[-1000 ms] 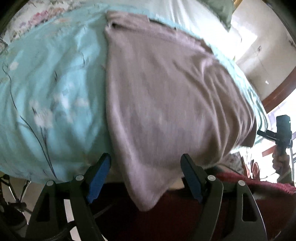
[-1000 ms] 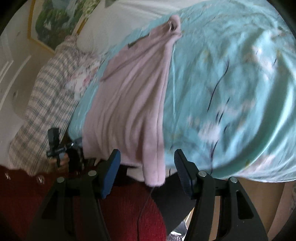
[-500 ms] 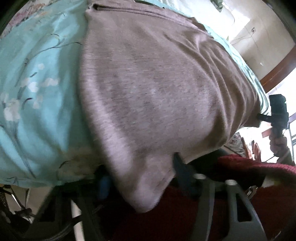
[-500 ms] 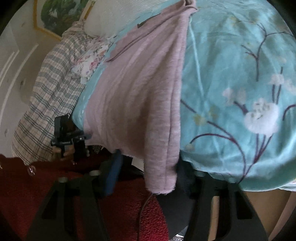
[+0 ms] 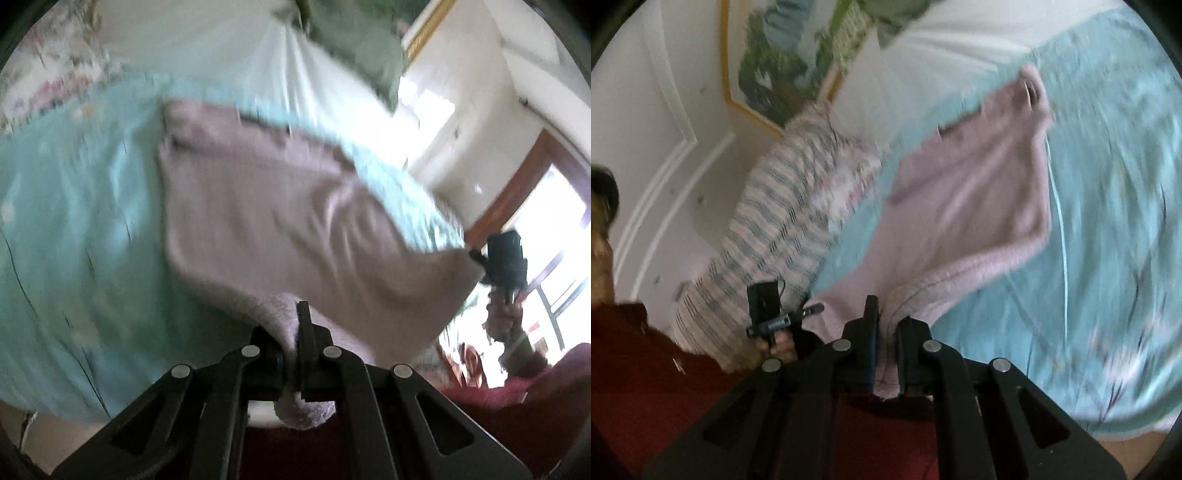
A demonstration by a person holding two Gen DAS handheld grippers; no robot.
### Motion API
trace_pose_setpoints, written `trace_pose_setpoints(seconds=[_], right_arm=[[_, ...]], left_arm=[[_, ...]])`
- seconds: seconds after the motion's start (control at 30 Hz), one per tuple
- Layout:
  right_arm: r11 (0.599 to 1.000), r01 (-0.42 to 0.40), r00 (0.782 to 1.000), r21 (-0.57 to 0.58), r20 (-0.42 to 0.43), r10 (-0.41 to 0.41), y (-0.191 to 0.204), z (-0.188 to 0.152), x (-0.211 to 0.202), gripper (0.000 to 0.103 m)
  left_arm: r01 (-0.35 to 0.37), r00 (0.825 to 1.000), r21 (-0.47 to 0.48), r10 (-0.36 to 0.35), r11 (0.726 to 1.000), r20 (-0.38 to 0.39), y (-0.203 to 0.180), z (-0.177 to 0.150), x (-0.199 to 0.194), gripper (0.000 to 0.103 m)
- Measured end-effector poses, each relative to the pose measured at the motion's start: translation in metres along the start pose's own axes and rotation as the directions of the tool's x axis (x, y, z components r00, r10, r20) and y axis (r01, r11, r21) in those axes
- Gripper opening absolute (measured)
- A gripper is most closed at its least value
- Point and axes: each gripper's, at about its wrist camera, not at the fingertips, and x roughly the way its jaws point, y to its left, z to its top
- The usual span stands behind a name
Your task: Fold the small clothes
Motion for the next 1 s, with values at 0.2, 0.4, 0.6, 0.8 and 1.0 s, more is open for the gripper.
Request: trace_pose_setpoints(seconds=[0.2,0.4,0.6,0.8,1.0], right_arm=[[0.999,0.012,0.995,-0.043,0.103,-0.007,0.004,0.056,0.016,0.009],[0.996,0.083,0.977,-0.029,0.199,-0.076,-0.016,0.13,0.039,0.009],[0.971,0.237,0.948,0.008,0.217,-0.233,-0.042,0.195,0.068,0.009],[0.935,0.352,0.916,0.037,0.195,-0.352,-0.069,0.232,0.093,0.008],[0.894,0.448,0.884,0.029,0.138,-0.447,-0.103,0.259,0.133,0.008]], left_arm=[[-0.06,0.981,-0.013,0.062,0.998,0.182,0.011,0.077,0.004,0.003],[-0.135,0.963,-0.025,0.137,0.991,0.233,0.027,0.149,0.04,0.003],[-0.201,0.963,-0.045,0.206,0.979,0.173,0.057,0.208,0.095,0.003],[-0.246,0.961,-0.03,0.248,0.969,0.124,0.076,0.243,0.136,0.003],[-0.295,0.953,-0.069,0.299,0.953,0.054,0.115,0.274,0.188,0.004]])
